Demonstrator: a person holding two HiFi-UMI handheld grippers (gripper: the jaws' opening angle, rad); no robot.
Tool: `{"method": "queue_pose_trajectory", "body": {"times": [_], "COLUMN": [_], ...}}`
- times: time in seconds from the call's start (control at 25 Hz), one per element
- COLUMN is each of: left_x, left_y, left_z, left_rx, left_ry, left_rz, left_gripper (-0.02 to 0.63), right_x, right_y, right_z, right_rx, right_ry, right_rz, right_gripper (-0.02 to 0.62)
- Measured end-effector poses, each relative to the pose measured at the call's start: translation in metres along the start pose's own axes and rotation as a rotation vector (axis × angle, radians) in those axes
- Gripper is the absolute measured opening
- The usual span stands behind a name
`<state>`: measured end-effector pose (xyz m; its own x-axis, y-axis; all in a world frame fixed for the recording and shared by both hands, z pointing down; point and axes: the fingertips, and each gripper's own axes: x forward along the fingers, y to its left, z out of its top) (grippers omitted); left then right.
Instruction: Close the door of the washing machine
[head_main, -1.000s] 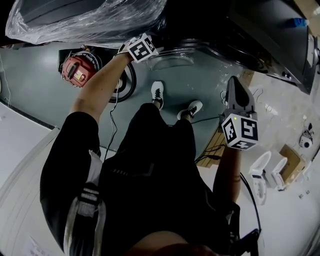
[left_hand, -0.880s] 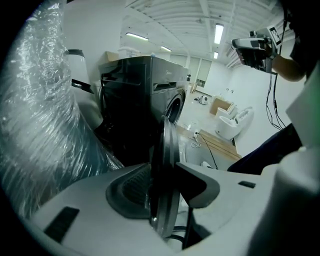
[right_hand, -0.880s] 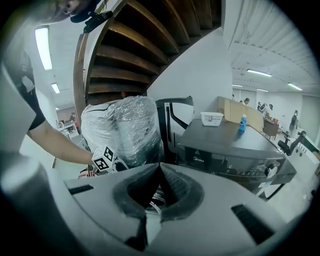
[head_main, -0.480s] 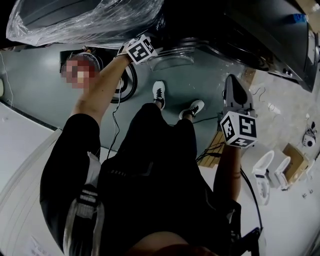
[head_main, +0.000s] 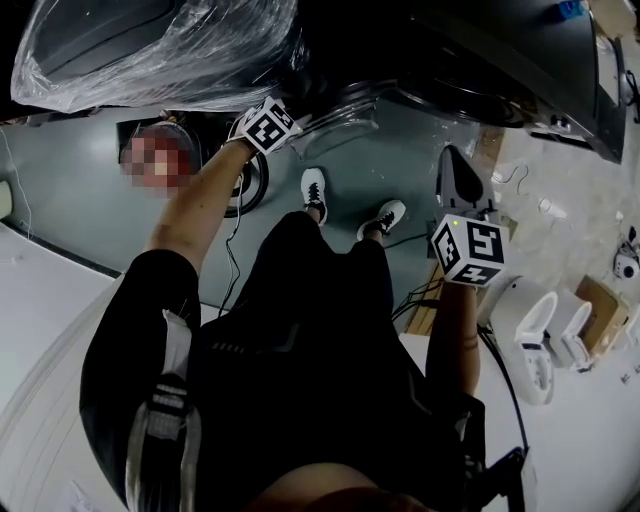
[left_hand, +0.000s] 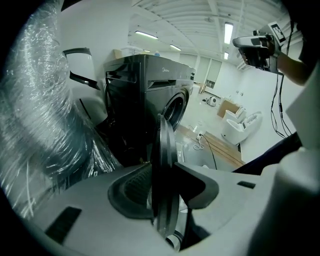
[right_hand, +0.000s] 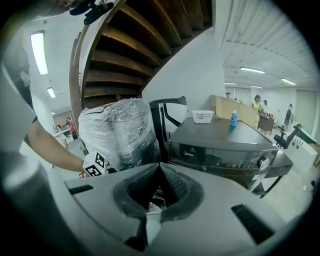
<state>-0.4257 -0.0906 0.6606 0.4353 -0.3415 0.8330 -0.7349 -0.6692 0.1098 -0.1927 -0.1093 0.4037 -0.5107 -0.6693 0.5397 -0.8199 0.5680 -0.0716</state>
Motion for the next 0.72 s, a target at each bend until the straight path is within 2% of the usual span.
{"method": "queue_pose_trajectory", "body": {"times": [0.12, 0.4, 0.56, 0.72], "left_x": [0.004, 0.011, 0.018, 0.026], "left_y": [-0.017, -0.06, -0.086, -0.109], "left_z": [0.001, 0.005, 0.009, 0.014], "left_rx": [0.003, -0.03, -0.026, -0.061], "left_ry": [-0.005, 0.048, 0.067, 0.066], "left_rz": [-0.017, -0.099, -0.107, -0.121], "left_gripper": [0.137, 0.137, 0.138, 0.144], "right_x": [-0.007, -0.028, -0.041, -0.054], "right_y": [-0.008, -0.025, -0.036, -0.046], "right_z": [-0.006, -0.02, -0.029, -0.041], "right_rx": [0.014, 0.026, 0.04, 0.051], "right_ry": [0.008, 0.012, 0.017, 0.028], "right_rz": [-0.003, -0.008, -0.015, -0.022], "right_gripper": [0.005, 0.005, 0.005, 0.005]}}
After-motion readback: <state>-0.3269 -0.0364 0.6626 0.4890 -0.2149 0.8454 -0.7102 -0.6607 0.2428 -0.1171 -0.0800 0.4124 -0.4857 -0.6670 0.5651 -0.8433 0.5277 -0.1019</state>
